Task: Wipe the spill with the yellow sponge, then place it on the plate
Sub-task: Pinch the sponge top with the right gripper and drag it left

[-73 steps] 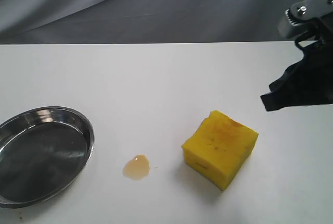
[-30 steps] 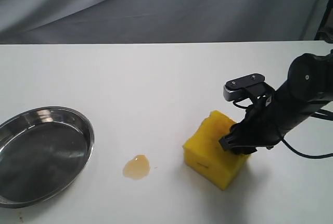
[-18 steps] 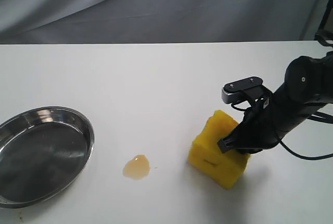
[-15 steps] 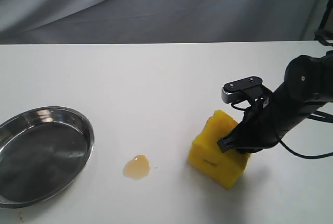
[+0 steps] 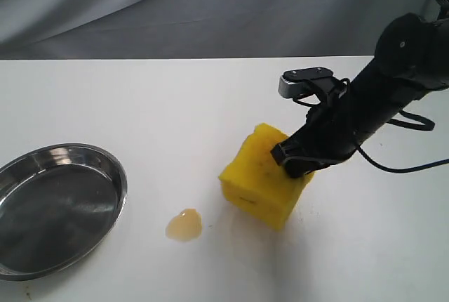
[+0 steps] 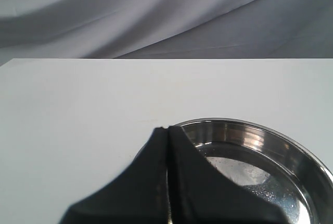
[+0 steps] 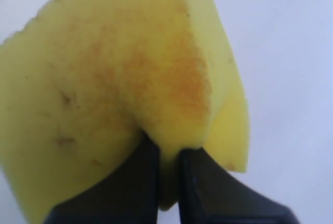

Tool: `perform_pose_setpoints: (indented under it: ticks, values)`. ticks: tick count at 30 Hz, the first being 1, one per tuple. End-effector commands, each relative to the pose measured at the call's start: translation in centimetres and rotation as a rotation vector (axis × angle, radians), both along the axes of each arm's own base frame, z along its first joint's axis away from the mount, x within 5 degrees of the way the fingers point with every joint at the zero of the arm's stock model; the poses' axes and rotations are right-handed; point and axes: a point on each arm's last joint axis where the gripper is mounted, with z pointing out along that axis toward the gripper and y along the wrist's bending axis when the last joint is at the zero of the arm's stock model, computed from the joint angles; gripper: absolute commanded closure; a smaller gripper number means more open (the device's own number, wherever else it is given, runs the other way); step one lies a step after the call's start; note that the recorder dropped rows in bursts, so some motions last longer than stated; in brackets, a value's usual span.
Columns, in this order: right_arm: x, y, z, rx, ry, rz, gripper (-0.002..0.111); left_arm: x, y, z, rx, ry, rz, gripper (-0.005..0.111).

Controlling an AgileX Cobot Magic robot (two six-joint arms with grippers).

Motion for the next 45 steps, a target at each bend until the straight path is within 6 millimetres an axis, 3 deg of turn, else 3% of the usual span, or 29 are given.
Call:
perform_pose_setpoints:
  ticks: [1,10,15,24,30,36,40,45]
  values:
    - [-0.4,2.0,0.7,0.129,-0.013,0.079,0.108,0.0,0.0,-0.1,-0.008,-0.006,-0.003,0.107]
    - [-3.9,8.0,0.7,0.136,-0.063,0.293,0.108,0.0,0.0,-0.1,-0.008,-0.006,-0.003,0.107]
    - [-5.4,10.4,0.4,0.137,-0.078,0.361,0.108,0.0,0.0,-0.1,-0.008,-0.006,-0.003,0.107]
    - [-2.2,12.9,-2.3,0.009,-0.005,0.419,0.108,0.0,0.0,-0.1,-0.008,-0.006,-0.003,0.107]
    - [0.0,12.9,-3.8,-0.148,-0.014,0.339,0.108,0.0,0.0,-0.1,-0.008,-0.006,-0.003,0.107]
    - [1.1,13.5,-4.9,-0.173,-0.014,0.306,0.108,0.0,0.0,-0.1,-0.008,-0.006,-0.003,0.107]
    - [1.9,13.4,-5.8,-0.237,-0.036,0.284,0.108,0.0,0.0,-0.1,-0.008,-0.006,-0.003,0.107]
    - [3.5,11.7,-7.0,-0.307,-0.049,0.217,0.108,0.0,0.0,-0.1,-0.008,-0.006,-0.003,0.107]
